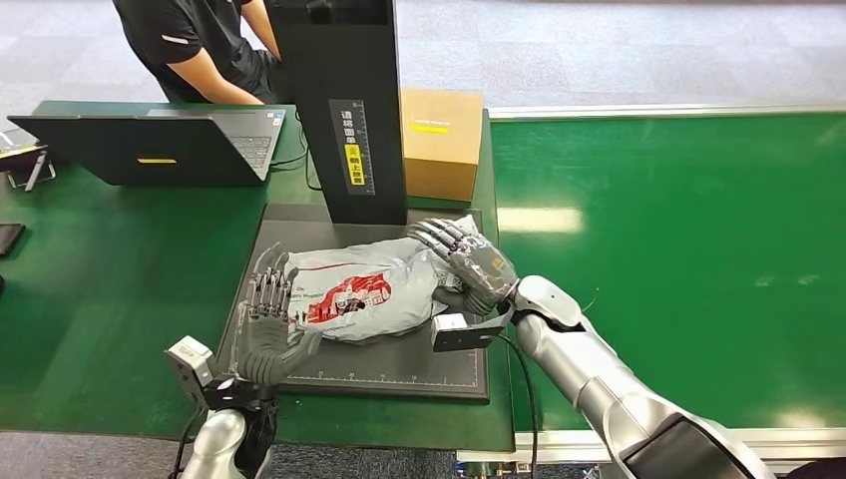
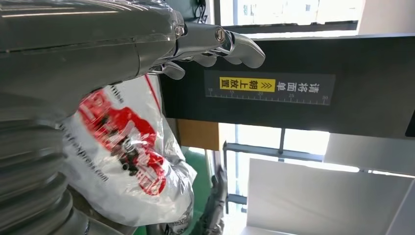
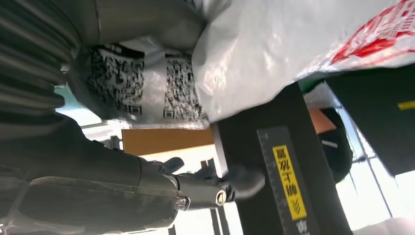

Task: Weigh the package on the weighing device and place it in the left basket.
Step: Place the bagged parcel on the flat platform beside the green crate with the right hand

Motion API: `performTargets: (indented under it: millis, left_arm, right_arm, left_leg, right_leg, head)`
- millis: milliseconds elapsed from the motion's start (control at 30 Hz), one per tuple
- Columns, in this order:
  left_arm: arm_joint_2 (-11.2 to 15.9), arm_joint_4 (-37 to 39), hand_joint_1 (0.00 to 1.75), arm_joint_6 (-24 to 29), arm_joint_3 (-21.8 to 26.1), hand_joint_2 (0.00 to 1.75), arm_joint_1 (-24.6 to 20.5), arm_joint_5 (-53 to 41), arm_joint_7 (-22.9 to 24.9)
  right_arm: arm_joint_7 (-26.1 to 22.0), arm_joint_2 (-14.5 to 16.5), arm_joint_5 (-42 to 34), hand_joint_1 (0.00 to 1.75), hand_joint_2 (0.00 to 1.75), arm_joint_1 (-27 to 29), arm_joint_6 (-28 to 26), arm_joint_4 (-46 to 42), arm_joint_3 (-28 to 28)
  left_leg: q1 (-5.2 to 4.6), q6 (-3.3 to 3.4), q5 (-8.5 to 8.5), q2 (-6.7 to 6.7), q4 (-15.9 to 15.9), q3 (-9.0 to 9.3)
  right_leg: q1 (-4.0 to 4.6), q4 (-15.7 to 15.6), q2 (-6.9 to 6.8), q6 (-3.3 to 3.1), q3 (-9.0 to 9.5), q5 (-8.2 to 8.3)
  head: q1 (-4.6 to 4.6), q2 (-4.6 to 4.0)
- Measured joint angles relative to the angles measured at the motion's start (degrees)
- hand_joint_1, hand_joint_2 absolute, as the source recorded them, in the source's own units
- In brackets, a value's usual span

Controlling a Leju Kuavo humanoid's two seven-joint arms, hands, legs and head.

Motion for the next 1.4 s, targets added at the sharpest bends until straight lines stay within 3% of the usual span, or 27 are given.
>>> performTargets:
  millis: [433, 633, 867, 1100, 1267, 1400]
  left_arm:
    - [0.1, 1.2, 0.0, 1.9, -0.4, 1.75, 0.0, 0.6, 0.0]
    - [0.4, 1.2, 0.0, 2.8, -0.4, 1.75, 0.7, 0.8, 0.0]
    - [0.6, 1.2, 0.0, 3.6, -0.1, 1.75, 2.1, 0.9, 0.0]
    - [0.7, 1.0, 0.0, 3.5, 0.4, 1.75, 3.0, 0.5, 0.0]
    - [0.6, 1.0, 0.0, 1.7, 1.2, 1.75, 3.3, -0.5, 0.0]
    - [0.6, 1.0, 0.0, 1.1, 1.9, 1.75, 3.3, -1.3, 0.0]
  right_arm:
    - [0.0, -2.5, -22.0, 0.0, 1.75, 5.6, 9.3, -14.4, 2.5]
    - [0.0, -4.6, -31.7, 0.0, 1.75, 10.0, 14.5, -24.6, 0.3]
    - [0.0, -5.7, -41.7, 0.0, 1.75, 19.9, 26.2, -37.7, -11.7]
    - [0.0, -5.4, -46.9, 0.0, 1.75, 29.0, 33.2, -44.7, -26.2]
    - [0.0, -3.6, -47.1, 0.0, 1.75, 34.9, 39.9, -48.2, -33.6]
    - [0.0, -1.8, -45.2, 0.0, 1.75, 37.8, 41.3, -49.7, -36.6]
  left_leg:
    - [0.0, 0.0, 0.0, 0.0, 0.0, -0.01]
    - [0.0, 0.0, 0.0, 0.0, 0.0, -0.01]
    - [0.0, 0.0, -0.01, -0.03, 0.0, -0.04]
    - [0.0, 0.0, -0.02, -0.03, 0.0, -0.05]
    - [0.0, 0.0, -0.02, -0.03, 0.0, -0.04]
    - [0.01, 0.0, -0.02, -0.03, 0.0, -0.03]
  right_leg:
    - [0.0, 0.0, 0.0, 0.0, -0.03, 0.0]
    - [0.0, 0.0, -0.01, 0.0, -0.02, 0.0]
    - [0.0, 0.0, -0.04, -0.01, -0.03, -0.02]
    - [0.0, 0.0, -0.05, -0.02, -0.01, -0.03]
    - [0.01, 0.0, -0.04, -0.03, -0.02, -0.04]
    - [0.01, 0.0, -0.04, -0.05, -0.02, -0.04]
  head:
    - [0.0, 0.0]
    - [0.01, 0.0]
    - [0.0, 0.0]
    - [0.0, 0.0]
    - [0.0, 0.0]
    - [-0.01, 0.0]
